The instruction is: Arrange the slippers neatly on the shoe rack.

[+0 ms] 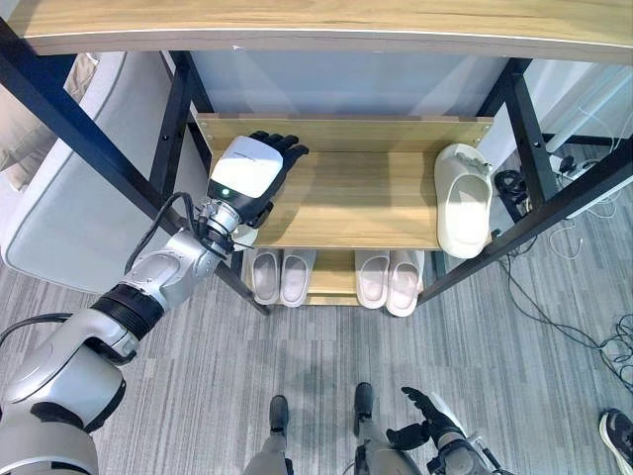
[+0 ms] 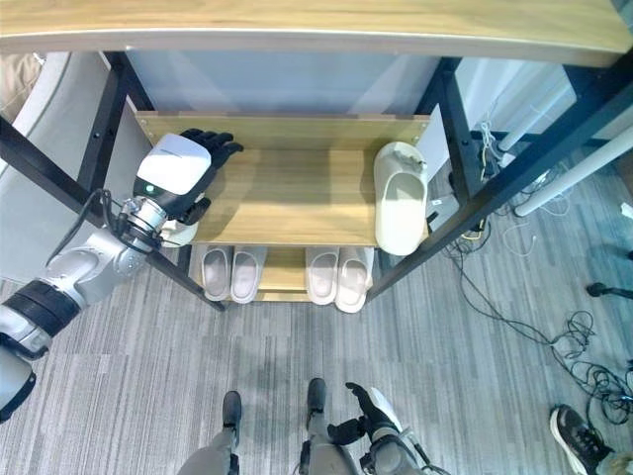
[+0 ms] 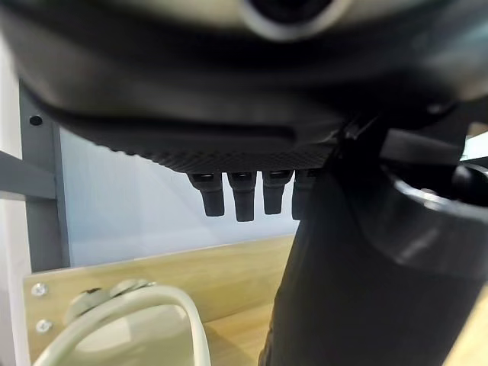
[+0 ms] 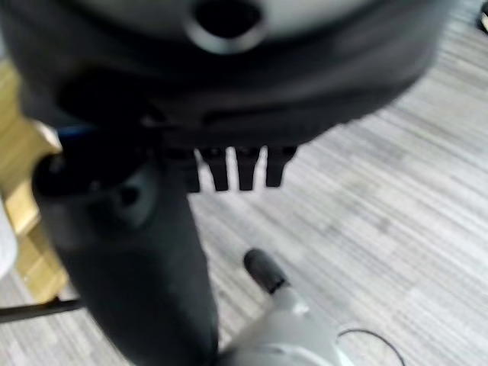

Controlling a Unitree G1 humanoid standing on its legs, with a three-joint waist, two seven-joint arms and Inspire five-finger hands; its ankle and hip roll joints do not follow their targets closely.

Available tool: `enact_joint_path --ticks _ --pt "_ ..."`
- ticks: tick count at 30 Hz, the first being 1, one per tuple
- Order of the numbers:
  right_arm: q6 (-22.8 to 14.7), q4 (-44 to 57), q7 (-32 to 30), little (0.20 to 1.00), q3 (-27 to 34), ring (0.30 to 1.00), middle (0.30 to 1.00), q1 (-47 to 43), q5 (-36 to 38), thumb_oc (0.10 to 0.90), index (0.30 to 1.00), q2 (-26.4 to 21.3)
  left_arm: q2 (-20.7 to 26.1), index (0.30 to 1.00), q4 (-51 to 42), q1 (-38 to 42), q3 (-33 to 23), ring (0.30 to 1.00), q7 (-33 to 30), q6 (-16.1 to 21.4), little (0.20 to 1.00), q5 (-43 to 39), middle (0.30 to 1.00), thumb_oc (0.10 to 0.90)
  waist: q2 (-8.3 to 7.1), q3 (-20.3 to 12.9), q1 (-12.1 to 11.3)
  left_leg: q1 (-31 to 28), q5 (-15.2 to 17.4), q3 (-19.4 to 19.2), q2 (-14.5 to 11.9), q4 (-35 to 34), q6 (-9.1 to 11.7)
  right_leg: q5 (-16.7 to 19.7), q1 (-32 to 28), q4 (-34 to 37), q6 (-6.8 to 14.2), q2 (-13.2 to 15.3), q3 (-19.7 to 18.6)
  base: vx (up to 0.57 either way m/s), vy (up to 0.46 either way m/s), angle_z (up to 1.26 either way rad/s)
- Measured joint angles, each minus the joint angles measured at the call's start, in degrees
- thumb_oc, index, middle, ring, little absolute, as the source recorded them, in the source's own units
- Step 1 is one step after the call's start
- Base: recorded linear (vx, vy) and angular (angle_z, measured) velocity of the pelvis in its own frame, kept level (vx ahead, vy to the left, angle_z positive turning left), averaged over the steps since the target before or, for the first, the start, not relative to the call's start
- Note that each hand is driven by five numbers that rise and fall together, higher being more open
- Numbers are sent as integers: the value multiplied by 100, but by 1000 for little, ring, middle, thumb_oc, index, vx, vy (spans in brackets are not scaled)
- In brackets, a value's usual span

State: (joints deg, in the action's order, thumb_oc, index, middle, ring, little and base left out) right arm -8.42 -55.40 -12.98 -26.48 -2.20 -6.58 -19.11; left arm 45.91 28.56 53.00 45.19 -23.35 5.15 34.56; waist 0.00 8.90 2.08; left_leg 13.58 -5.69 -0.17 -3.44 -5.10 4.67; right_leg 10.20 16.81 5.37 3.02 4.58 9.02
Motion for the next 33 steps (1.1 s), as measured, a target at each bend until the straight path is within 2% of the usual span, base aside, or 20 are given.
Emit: enact_joint_path --ticks 23,27,33 --pt "-1 -13 4 900 0 900 900 0 -6 800 900 0 303 900 113 13 -70 900 1 17 900 163 900 800 -3 2 -59 6 0 8 0 1 0 0 3 0 0 -1 4 0 0 0" --pt "-13 -32 1 900 1 900 900 -3 -7 800 900 0 302 900 523 200 90 900 10 71 900 163 900 800 -4 2 -60 12 0 16 0 1 0 0 5 0 0 -1 8 0 0 0" --pt "-43 -37 -5 900 -2 900 900 -12 -7 800 900 0 304 900 654 372 213 900 11 91 900 152 900 800 -20 -8 -52 120 -8 44 8 2 -2 3 99 -2 -1 4 7 5 3 1"
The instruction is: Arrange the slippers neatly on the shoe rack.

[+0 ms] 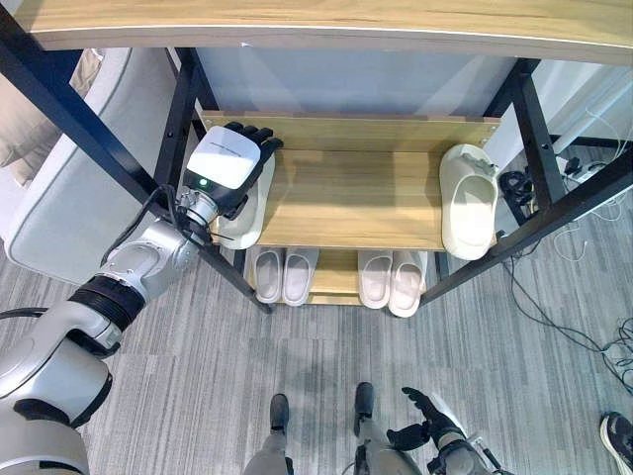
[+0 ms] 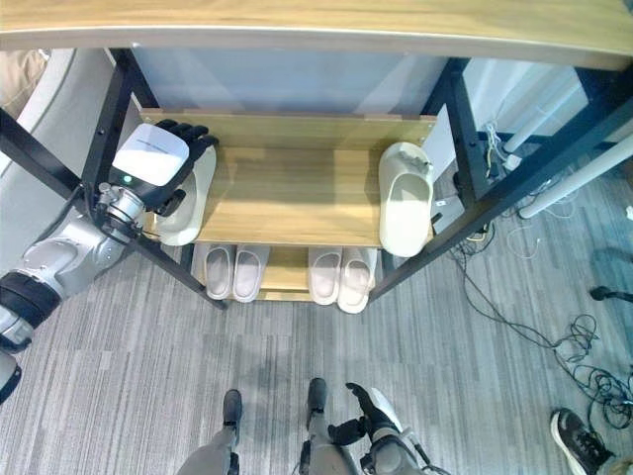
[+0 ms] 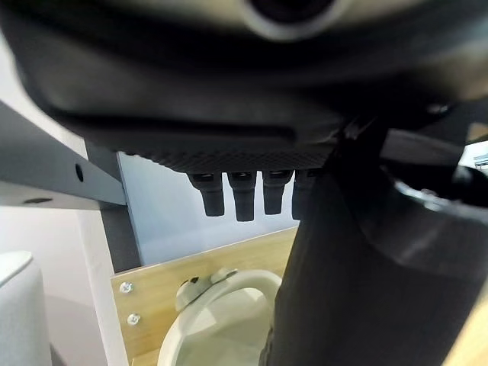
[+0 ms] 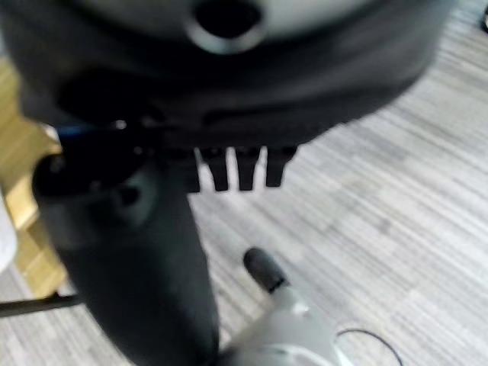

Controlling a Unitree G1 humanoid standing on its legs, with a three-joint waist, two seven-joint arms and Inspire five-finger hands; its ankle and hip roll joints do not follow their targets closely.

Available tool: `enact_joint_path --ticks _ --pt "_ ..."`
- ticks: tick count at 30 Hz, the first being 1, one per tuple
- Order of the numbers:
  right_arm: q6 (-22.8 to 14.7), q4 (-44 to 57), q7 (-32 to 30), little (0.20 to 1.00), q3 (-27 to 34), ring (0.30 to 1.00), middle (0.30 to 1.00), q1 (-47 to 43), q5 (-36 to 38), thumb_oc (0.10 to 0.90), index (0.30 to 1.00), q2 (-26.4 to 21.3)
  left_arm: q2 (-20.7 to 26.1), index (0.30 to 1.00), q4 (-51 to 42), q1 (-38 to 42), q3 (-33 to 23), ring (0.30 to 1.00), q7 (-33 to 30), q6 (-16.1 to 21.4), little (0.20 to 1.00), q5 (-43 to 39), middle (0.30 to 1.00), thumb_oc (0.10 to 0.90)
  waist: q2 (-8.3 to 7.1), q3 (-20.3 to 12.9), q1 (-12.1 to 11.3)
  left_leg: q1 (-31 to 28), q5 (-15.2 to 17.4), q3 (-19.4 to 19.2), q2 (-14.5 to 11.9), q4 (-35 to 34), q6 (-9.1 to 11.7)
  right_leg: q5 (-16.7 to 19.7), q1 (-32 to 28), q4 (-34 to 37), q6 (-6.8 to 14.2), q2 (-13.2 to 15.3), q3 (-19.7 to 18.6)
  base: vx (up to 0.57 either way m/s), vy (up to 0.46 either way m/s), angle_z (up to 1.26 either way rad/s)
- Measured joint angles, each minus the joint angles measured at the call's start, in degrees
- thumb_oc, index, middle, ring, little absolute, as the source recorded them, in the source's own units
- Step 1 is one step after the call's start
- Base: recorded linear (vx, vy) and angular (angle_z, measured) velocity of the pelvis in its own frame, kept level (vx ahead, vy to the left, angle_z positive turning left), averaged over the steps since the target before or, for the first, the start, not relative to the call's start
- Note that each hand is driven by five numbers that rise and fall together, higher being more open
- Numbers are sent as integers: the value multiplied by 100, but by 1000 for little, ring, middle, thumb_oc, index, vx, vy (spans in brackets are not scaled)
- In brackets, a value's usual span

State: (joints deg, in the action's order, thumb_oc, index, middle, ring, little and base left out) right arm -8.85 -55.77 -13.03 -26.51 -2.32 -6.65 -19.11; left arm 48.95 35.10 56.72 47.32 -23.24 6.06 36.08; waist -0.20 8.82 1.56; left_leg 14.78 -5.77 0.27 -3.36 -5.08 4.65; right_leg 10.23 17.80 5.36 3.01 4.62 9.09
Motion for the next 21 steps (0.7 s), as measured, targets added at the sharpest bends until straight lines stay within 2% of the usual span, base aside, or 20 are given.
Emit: enact_joint_path --ticks 14,21 --pt "-14 -8 -52 900 -1 900 900 -12 3 800 900 1 -18 900 51 46 -11 900 0 -4 900 -120 900 800 -24 -14 92 96 1 -8 18 0 -1 12 107 -2 10 17 -12 0 0 0" --pt "-12 -15 -103 900 -2 900 900 -8 5 800 900 4 -31 900 103 229 32 900 -1 -14 900 -179 900 800 -160 -98 106 252 -26 -90 62 1 -31 68 303 -2 35 61 -110 4 6 -2"
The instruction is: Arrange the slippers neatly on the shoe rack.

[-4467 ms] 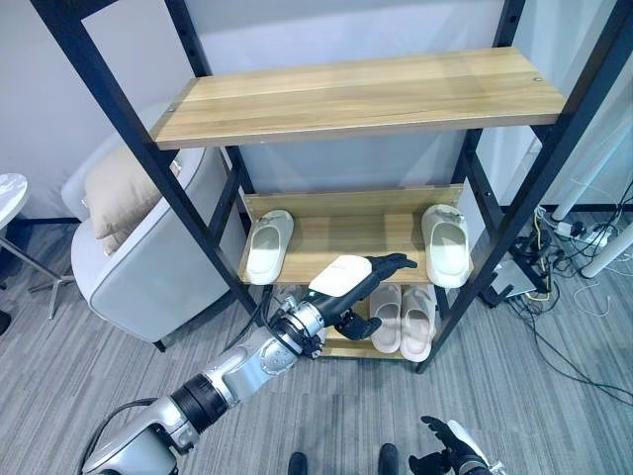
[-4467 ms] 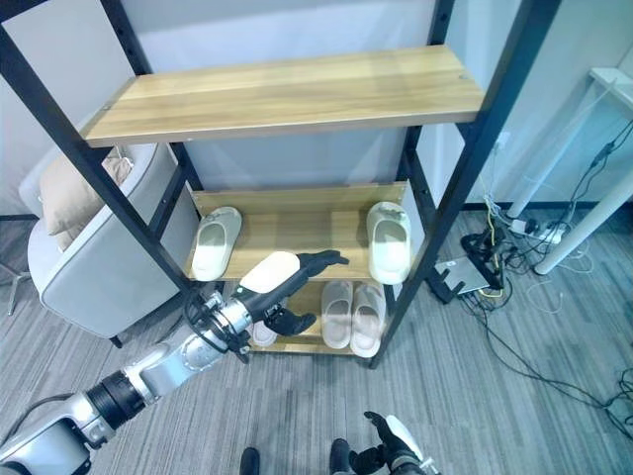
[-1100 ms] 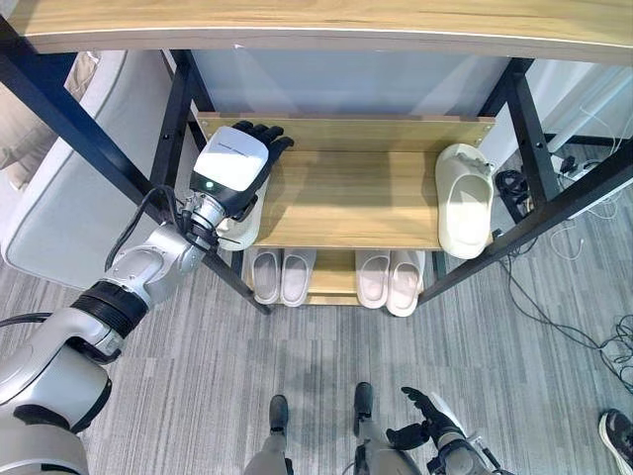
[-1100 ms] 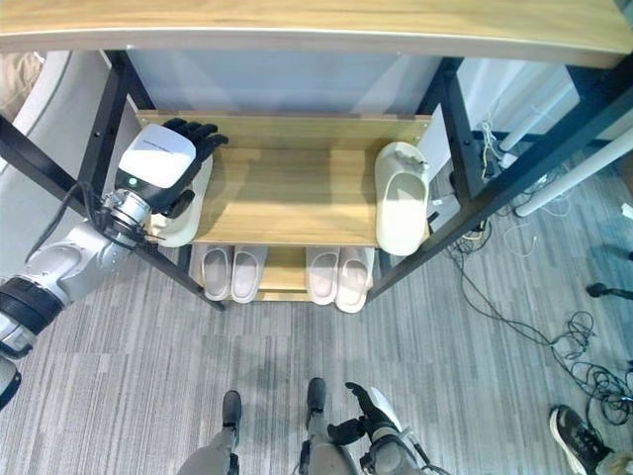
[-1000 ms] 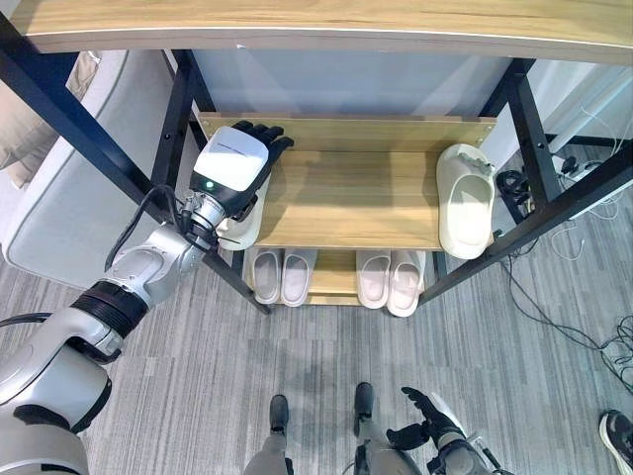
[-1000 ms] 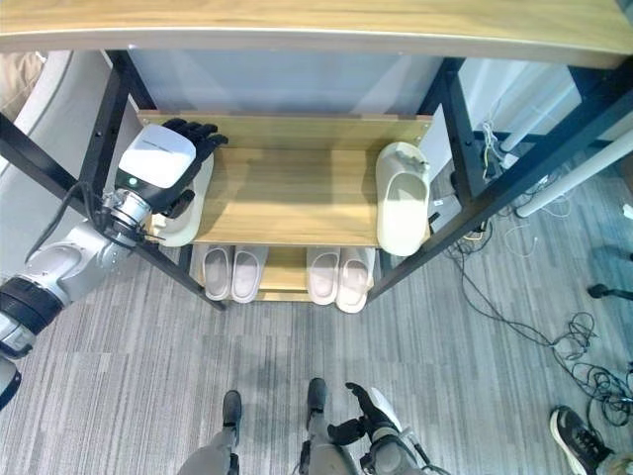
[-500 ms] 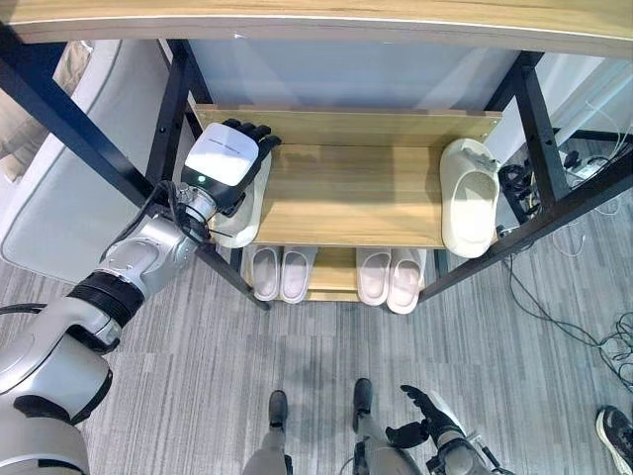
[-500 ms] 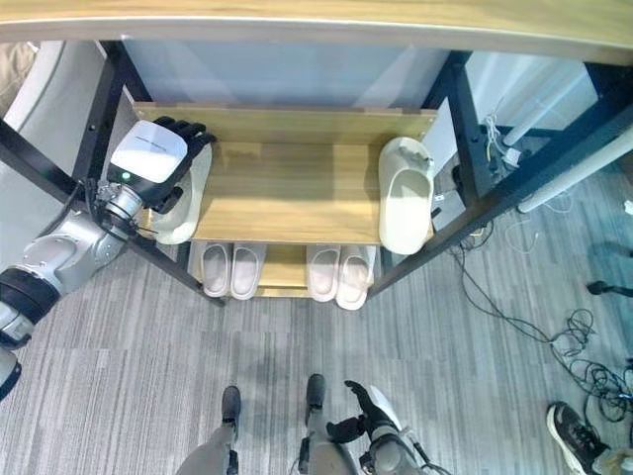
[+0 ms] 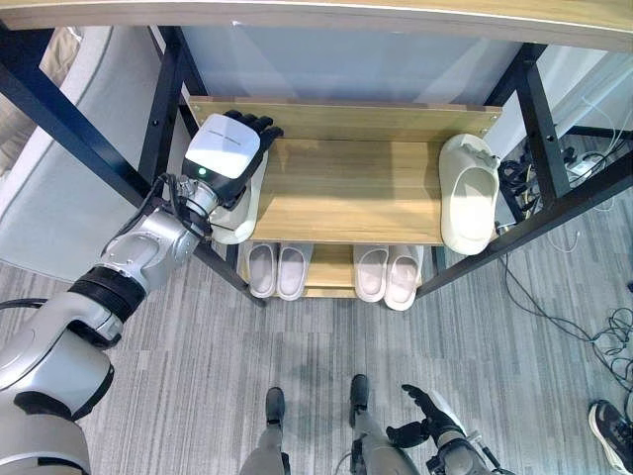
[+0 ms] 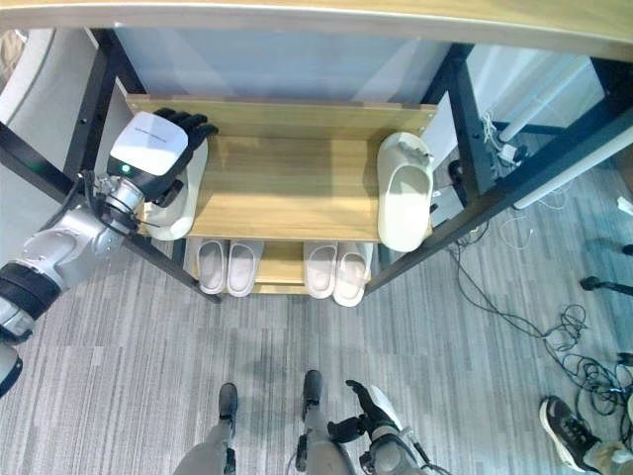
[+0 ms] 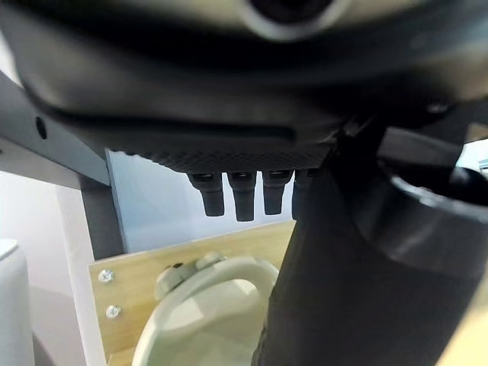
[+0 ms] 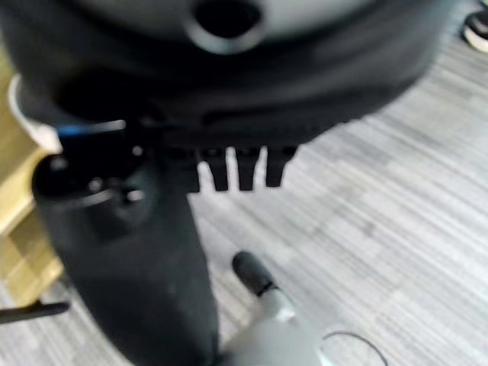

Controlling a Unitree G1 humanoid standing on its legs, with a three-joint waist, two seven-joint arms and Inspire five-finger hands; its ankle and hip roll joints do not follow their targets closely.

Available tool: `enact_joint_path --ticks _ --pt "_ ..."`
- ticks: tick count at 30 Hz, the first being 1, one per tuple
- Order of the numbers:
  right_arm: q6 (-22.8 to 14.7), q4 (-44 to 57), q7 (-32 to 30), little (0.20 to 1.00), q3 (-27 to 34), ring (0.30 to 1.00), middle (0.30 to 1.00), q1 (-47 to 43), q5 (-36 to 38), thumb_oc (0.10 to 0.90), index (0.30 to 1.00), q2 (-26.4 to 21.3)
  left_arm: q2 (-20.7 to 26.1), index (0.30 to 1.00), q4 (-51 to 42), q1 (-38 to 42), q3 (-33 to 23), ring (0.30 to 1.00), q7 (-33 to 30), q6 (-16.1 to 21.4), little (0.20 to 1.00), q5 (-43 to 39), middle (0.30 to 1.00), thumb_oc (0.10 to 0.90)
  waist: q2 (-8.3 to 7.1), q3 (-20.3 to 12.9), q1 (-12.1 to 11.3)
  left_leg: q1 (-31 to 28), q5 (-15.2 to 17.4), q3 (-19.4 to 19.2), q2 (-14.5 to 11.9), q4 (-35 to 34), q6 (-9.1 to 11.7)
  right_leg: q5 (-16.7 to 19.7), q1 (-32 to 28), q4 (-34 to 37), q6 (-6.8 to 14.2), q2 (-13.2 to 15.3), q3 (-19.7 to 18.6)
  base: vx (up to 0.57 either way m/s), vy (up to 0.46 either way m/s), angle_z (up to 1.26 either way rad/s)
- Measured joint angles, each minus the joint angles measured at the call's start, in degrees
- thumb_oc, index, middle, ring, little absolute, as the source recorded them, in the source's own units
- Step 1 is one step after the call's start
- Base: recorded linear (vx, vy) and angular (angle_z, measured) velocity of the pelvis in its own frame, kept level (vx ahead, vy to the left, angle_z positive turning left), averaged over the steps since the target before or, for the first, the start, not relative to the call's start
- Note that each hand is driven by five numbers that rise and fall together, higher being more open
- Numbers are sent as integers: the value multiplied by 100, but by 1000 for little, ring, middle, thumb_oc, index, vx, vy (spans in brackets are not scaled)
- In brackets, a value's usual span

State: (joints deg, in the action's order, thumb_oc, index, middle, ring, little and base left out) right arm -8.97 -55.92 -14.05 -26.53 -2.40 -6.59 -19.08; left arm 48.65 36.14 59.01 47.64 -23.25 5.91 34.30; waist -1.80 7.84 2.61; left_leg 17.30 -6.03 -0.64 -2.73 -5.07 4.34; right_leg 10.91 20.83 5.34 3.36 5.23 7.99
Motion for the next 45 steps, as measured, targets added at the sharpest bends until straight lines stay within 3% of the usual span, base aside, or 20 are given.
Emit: enact_joint_path --ticks 8,9,10,11,17,33,41,45 --pt "-2 -13 -19 900 -2 900 900 -2 0 800 900 0 -183 900 290 310 189 900 0 -4 900 -35 900 800 -7 -4 43 26 -4 -26 49 0 -7 18 34 0 25 43 -31 0 9 -1" --pt "-1 -9 -19 900 -6 900 900 -9 -1 800 900 0 -259 413 407 354 189 413 0 -4 413 -49 413 475 -8 -5 50 27 -4 -26 49 0 -8 18 34 0 25 43 -31 0 0 0" --pt "-1 -10 -19 900 -5 900 900 -8 -1 800 900 0 -290 413 446 376 190 413 0 -5 413 -54 413 475 -9 -5 53 27 -4 -25 49 0 -8 18 34 0 25 43 -30 0 0 0" --pt "0 -10 -18 900 -6 900 900 -9 -2 800 900 0 -355 300 544 434 190 300 0 -4 300 -54 300 400 -13 -8 52 27 -4 -25 49 0 -8 18 34 0 25 43 -30 0 0 0" --pt "4 -1 -17 900 -68 900 900 -26 -3 800 900 0 -572 300 904 472 189 300 7 -111 300 -175 300 400 -47 -29 121 27 -5 -26 54 0 -9 18 34 -1 25 49 -30 0 0 0" --pt "11 -11 -15 900 -124 900 900 -29 -2 800 900 0 -916 300 698 490 176 300 9 -120 300 -278 300 400 -87 -55 136 -7 -19 -35 70 0 -29 28 3 -1 37 98 -37 0 0 0" --pt "-1 -88 -48 900 -118 900 900 -28 -3 800 900 5 -1013 300 -598 489 278 300 -45 29 300 -238 300 400 -81 -58 140 -52 -28 -55 71 0 -38 40 -24 0 32 100 -56 -3 -15 -1" --pt "-32 -207 -117 900 -110 900 900 -42 -3 800 900 7 -1211 300 -798 491 431 300 -140 140 300 -30 300 400 -46 -78 149 -54 -28 -80 76 0 -39 49 -16 0 43 103 -67 1 -5 -2"
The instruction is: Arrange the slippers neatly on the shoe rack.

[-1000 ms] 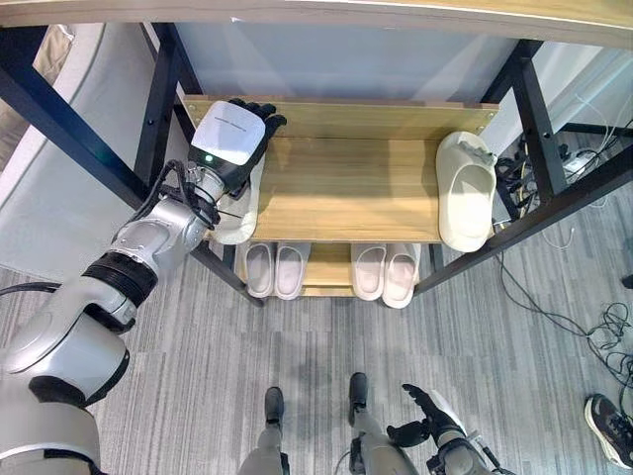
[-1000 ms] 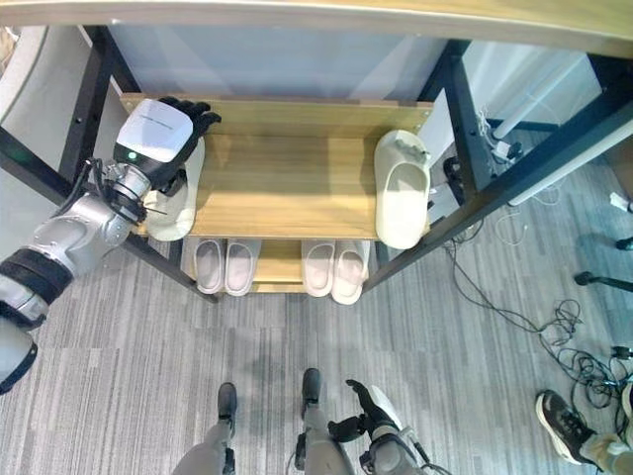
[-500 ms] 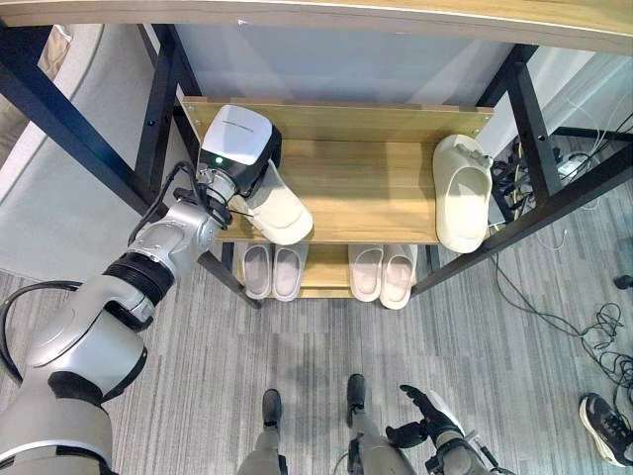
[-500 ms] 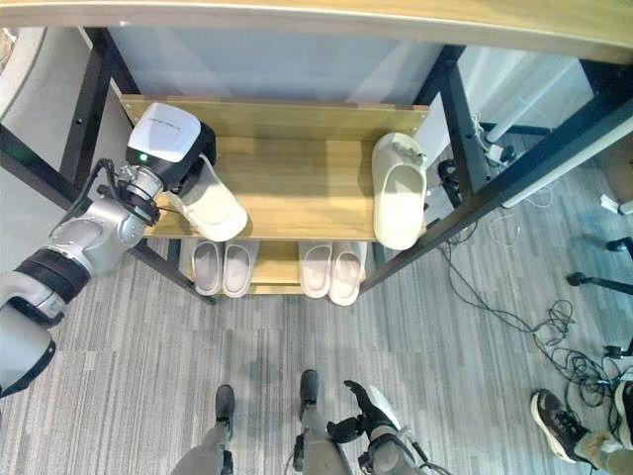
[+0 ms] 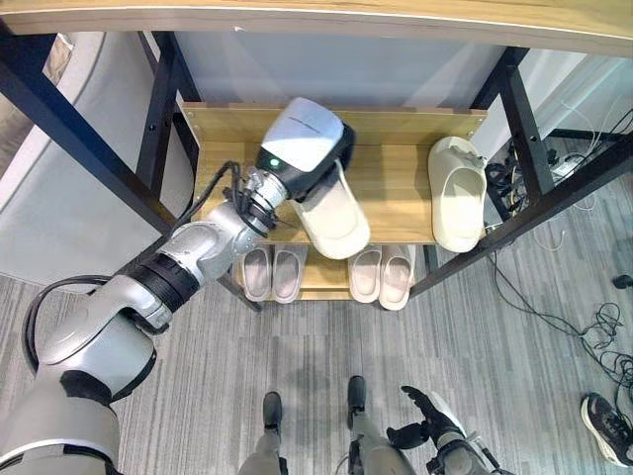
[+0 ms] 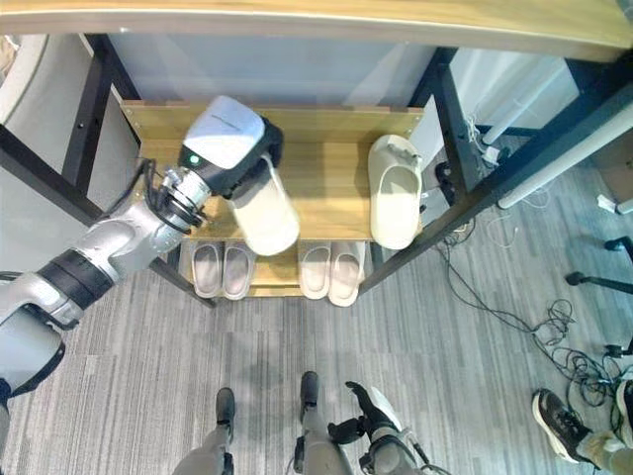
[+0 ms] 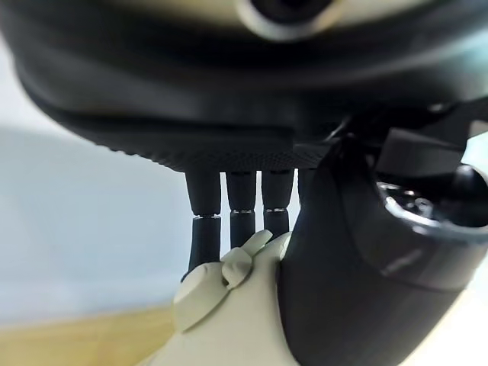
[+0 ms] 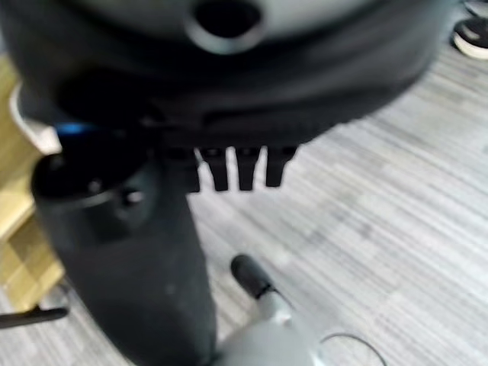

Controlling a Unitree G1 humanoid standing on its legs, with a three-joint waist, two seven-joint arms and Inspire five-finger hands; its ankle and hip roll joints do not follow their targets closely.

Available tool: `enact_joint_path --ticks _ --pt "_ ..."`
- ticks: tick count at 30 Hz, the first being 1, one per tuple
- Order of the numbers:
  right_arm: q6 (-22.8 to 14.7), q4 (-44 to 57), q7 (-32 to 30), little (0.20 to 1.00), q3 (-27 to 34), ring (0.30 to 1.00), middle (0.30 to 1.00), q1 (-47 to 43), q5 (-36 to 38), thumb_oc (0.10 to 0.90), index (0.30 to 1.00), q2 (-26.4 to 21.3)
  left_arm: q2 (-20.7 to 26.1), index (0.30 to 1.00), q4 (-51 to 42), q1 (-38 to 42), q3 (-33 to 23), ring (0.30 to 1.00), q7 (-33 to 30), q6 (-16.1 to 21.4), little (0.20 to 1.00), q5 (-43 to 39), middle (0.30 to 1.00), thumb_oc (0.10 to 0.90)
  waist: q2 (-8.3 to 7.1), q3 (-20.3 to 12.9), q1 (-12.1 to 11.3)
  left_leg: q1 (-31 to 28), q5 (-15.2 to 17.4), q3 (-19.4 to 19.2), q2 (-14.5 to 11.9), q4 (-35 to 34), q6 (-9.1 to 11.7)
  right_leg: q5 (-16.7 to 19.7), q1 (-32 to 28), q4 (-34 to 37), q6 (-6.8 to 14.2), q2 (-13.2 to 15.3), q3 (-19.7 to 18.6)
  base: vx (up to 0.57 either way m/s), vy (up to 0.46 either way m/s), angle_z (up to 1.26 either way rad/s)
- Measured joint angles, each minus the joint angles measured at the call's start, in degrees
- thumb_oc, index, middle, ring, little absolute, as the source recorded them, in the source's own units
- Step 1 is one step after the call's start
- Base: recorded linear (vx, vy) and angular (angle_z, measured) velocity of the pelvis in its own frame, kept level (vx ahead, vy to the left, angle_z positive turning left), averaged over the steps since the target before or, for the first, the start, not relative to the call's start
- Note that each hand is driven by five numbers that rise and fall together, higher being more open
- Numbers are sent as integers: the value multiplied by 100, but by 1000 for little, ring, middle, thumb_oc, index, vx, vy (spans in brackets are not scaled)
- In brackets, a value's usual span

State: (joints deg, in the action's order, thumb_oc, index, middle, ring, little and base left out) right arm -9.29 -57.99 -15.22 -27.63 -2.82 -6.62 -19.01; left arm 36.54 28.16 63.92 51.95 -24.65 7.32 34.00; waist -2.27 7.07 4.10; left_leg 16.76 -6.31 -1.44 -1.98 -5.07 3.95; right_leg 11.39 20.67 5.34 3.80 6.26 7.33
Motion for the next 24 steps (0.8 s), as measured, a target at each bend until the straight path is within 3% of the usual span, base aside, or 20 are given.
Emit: enact_joint_path --ticks 10,18,24 --pt "-27 -17 -150 900 118 900 900 -15 2 800 900 -11 -473 300 14 14 187 300 -348 -86 300 441 300 400 234 -33 155 85 2 -149 9 -1 -4 55 172 1 16 2 -166 0 -16 -8" --pt "-86 -18 -158 900 211 900 900 -58 46 800 900 -180 -593 300 687 328 385 300 -522 -323 300 668 300 400 542 -22 229 158 10 -276 -4 -2 -19 85 316 2 14 -4 -287 15 -40 -7" --pt "-81 -30 -243 900 199 900 900 -59 46 800 900 -237 -584 300 842 465 411 300 -641 -513 300 666 300 400 637 -23 305 160 11 -307 0 -2 -20 89 334 1 10 -6 -315 20 -50 -2"
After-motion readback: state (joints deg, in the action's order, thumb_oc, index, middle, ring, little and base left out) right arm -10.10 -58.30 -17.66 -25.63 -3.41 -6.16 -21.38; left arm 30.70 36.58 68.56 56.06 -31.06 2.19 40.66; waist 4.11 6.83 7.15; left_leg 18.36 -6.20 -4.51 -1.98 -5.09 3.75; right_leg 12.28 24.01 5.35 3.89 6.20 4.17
